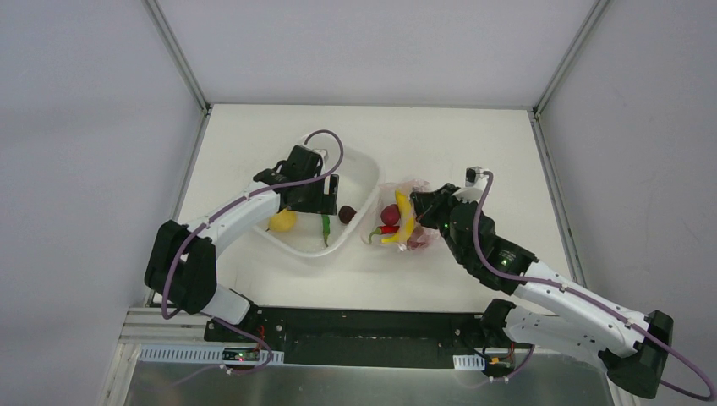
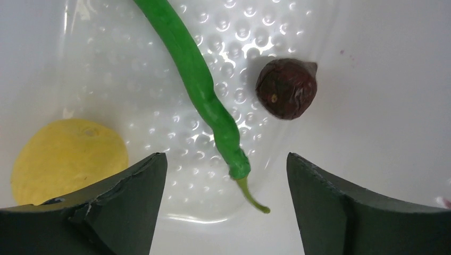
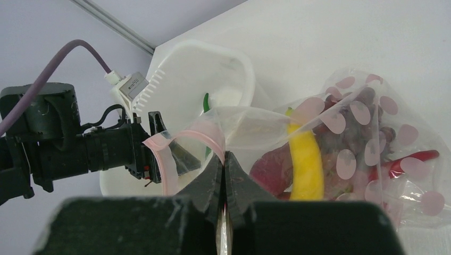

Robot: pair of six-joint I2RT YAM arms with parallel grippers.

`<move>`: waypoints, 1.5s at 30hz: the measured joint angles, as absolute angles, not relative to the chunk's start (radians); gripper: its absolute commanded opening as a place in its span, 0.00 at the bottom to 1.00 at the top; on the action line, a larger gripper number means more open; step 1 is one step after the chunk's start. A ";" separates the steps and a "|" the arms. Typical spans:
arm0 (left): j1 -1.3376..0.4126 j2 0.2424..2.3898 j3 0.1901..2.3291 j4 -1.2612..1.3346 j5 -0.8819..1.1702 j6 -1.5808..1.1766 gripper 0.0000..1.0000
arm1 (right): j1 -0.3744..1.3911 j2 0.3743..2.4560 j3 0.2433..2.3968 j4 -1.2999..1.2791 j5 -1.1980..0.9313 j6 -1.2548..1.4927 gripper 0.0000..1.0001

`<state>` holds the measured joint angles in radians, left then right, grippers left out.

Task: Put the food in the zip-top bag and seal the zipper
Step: Adjust the fake vegetable in the bin, then pick up the fake fruit from the bin.

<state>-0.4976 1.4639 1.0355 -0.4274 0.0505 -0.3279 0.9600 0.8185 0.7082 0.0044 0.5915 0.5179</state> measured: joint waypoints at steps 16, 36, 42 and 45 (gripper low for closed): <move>-0.467 1.428 1.040 -0.525 -0.400 -0.426 0.99 | 0.960 0.789 0.656 0.068 0.483 0.326 0.00; -0.411 1.596 1.048 -0.580 -0.345 -0.453 0.39 | 0.934 0.833 0.656 0.086 0.465 0.319 0.00; -0.414 1.418 1.037 -0.578 -0.270 -0.435 0.36 | 0.924 0.836 0.660 0.075 0.474 0.351 0.00; -0.421 1.315 1.039 -0.573 -0.234 -0.427 0.36 | 0.920 0.852 0.685 0.041 0.471 0.377 0.00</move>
<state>-0.4210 1.3148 1.0386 -0.5728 -0.2344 -0.4267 0.9203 0.8520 0.6849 0.0414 0.4709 0.3767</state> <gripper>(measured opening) 0.666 0.009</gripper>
